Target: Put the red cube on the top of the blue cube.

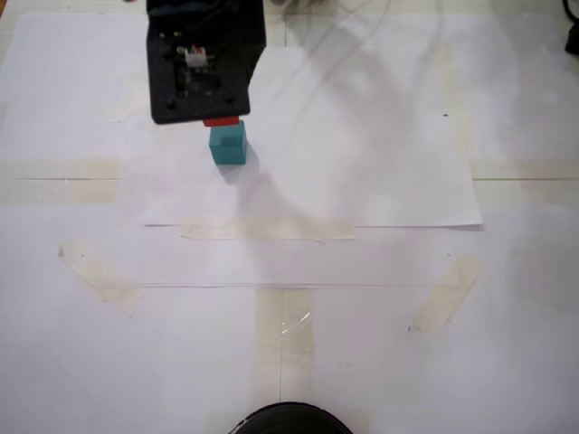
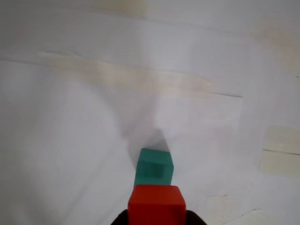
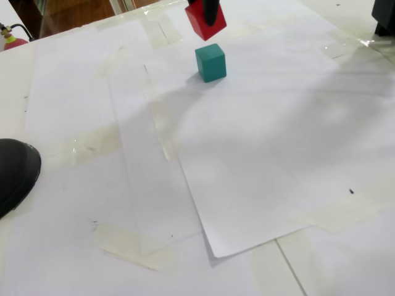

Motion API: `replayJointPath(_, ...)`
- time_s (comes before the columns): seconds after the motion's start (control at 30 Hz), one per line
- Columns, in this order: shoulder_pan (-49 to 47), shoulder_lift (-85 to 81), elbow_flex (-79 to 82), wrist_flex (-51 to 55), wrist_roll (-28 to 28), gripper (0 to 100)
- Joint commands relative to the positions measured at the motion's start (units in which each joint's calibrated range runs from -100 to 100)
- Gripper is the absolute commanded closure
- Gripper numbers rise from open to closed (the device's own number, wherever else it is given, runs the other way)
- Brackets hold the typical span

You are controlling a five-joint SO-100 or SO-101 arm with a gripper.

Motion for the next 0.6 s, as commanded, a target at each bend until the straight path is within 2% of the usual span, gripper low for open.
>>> replayJointPath(0.0, 0.8, -0.4, -2.9, -1.5, 0.2, 90)
replayJointPath(0.57, -0.5, 0.6, 10.2, -9.8, -1.1, 90)
